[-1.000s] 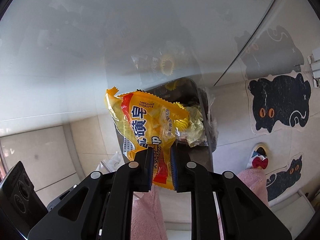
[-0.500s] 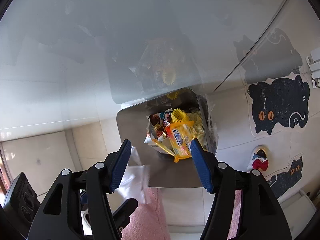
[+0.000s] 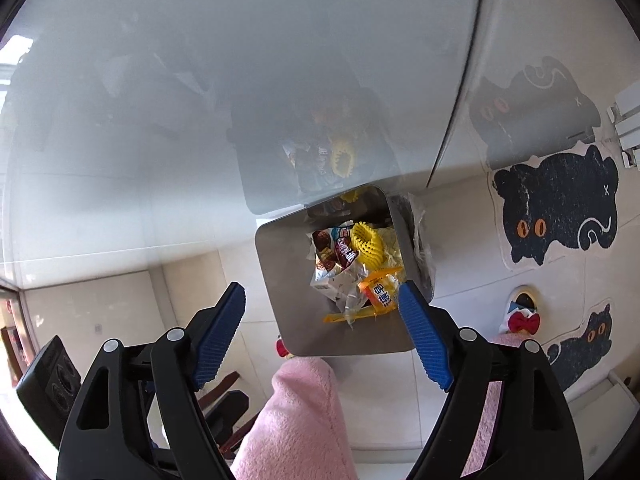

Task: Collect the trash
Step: 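Open the left tool over the bin while the right tool releases the soap packet, then raise both tools to the counter toward the clear bottle and yellow paper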

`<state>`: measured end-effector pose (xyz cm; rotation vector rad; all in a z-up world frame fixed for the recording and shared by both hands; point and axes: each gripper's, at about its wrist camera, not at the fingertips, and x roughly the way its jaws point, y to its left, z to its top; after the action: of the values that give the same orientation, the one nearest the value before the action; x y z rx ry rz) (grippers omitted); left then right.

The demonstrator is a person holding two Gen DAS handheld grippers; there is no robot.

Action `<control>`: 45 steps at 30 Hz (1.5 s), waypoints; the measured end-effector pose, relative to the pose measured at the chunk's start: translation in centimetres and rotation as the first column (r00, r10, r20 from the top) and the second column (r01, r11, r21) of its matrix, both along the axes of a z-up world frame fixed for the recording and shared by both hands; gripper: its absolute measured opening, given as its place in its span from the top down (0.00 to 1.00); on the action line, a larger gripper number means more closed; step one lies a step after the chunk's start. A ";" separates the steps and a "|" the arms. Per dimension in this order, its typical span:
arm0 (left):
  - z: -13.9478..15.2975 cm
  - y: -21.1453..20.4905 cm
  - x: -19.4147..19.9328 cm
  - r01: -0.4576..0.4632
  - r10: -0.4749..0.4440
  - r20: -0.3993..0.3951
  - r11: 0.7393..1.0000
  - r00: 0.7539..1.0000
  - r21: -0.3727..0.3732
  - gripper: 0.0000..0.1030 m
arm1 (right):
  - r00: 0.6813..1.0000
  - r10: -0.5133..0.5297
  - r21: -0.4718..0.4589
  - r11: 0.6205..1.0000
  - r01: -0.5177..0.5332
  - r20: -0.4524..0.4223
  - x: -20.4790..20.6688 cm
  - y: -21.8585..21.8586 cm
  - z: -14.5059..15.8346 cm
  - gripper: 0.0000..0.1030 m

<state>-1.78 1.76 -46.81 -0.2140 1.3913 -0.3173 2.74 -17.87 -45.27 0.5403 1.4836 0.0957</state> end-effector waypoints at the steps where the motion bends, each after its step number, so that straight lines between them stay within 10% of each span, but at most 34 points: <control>1: 1.0 0.1 -0.2 -0.002 0.002 0.011 1.000 1.000 -0.003 0.09 | 1.000 0.000 0.006 1.000 0.000 0.015 -0.4 -0.2 1.2 0.20; 14: 16.7 -0.4 -1.9 0.042 -0.027 0.216 0.997 0.976 -0.063 0.08 | 0.961 0.032 -0.020 0.999 -0.028 0.275 -4.8 -3.7 18.5 0.16; 24: 27.4 0.6 0.1 0.006 0.044 0.406 0.993 0.913 -0.122 0.08 | 0.826 0.044 -0.128 0.991 0.035 0.562 -4.6 -6.0 30.7 0.04; 39: 36.0 0.8 10.6 -0.054 0.073 0.583 0.997 0.810 -0.049 0.08 | 0.746 0.005 -0.076 0.995 0.062 0.666 6.3 -7.4 36.1 0.03; 45: 36.9 0.5 15.4 -0.088 0.088 0.582 0.996 0.809 -0.028 0.08 | 0.756 0.028 -0.088 0.995 0.039 0.654 10.8 -7.1 36.1 0.03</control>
<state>13.63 2.29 -9.93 -0.1608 0.7646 -0.2744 13.50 -24.96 -9.21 0.3733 0.7850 0.1878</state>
